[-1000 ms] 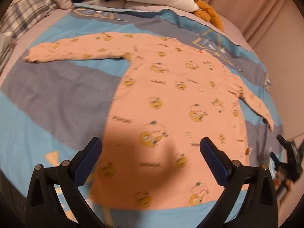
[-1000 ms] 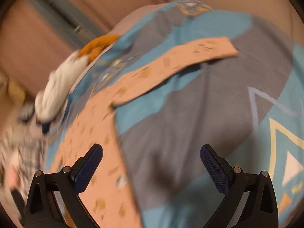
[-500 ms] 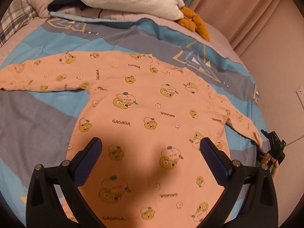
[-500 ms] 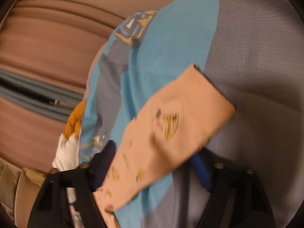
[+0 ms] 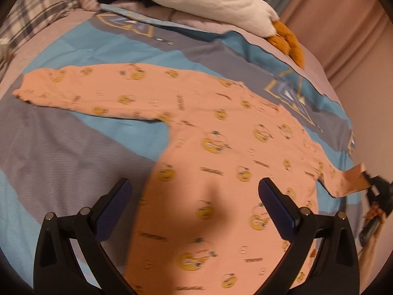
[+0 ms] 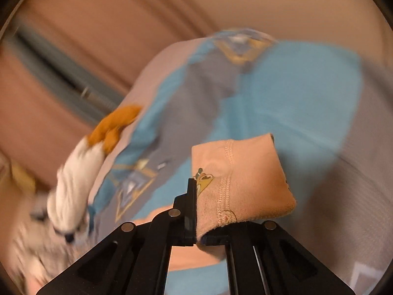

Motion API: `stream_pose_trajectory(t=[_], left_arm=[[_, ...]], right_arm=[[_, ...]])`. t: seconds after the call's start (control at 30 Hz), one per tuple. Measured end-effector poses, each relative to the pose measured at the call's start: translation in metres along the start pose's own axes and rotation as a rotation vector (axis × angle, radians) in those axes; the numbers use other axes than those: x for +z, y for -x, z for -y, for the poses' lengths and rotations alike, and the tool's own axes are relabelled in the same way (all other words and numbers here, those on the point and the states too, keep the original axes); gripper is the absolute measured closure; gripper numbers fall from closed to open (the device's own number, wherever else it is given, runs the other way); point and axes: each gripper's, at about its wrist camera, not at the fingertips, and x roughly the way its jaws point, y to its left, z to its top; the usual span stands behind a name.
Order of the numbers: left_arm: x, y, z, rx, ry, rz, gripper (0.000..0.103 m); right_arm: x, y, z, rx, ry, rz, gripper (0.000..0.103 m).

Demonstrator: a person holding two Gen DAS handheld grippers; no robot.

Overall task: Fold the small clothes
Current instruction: 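Grasp a sleeve cuff of the peach shirt with the right gripper and lift, then fold the held sleeve across the shirt body and open the right gripper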

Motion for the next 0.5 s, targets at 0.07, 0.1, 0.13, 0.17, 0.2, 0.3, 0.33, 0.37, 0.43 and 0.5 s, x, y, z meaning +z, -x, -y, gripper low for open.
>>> stream_pose_trajectory(t=[0.07, 0.1, 0.13, 0.17, 0.2, 0.3, 0.33, 0.37, 0.43, 0.5], left_arm=[[0.001, 0.006, -0.012, 0.011, 0.009, 0.009, 0.0], [0.001, 0.009, -0.017, 0.014, 0.007, 0.009, 0.0], [0.001, 0.012, -0.022, 0.017, 0.005, 0.01, 0.0], [0.001, 0.014, -0.027, 0.019, 0.005, 0.015, 0.0], [0.002, 0.017, -0.032, 0.019, 0.007, 0.022, 0.0], [0.005, 0.028, -0.056, 0.023, 0.038, 0.046, 0.0], [0.007, 0.03, -0.064, 0.024, 0.05, 0.05, 0.0], [0.009, 0.031, -0.07, 0.027, 0.059, 0.053, 0.0], [0.012, 0.035, -0.085, 0.045, 0.073, 0.062, 0.0], [0.014, 0.037, -0.096, 0.061, 0.082, 0.068, 0.0]], right_arm=[[-0.005, 0.0, -0.047, 0.02, 0.112, -0.021, 0.099], [-0.01, 0.0, -0.069, 0.031, 0.159, -0.033, 0.099], [-0.014, -0.001, -0.087, 0.038, 0.198, -0.044, 0.099], [-0.021, -0.002, -0.11, 0.044, 0.246, -0.057, 0.099], [-0.029, -0.004, -0.135, 0.046, 0.299, -0.064, 0.099], [-0.058, -0.012, -0.194, 0.036, 0.44, -0.073, 0.099], [-0.072, -0.015, -0.214, 0.035, 0.482, -0.081, 0.099], [-0.079, -0.023, -0.229, 0.035, 0.51, -0.089, 0.099], [-0.098, -0.034, -0.256, 0.037, 0.572, -0.1, 0.099], [-0.129, -0.041, -0.288, 0.045, 0.663, -0.106, 0.099]])
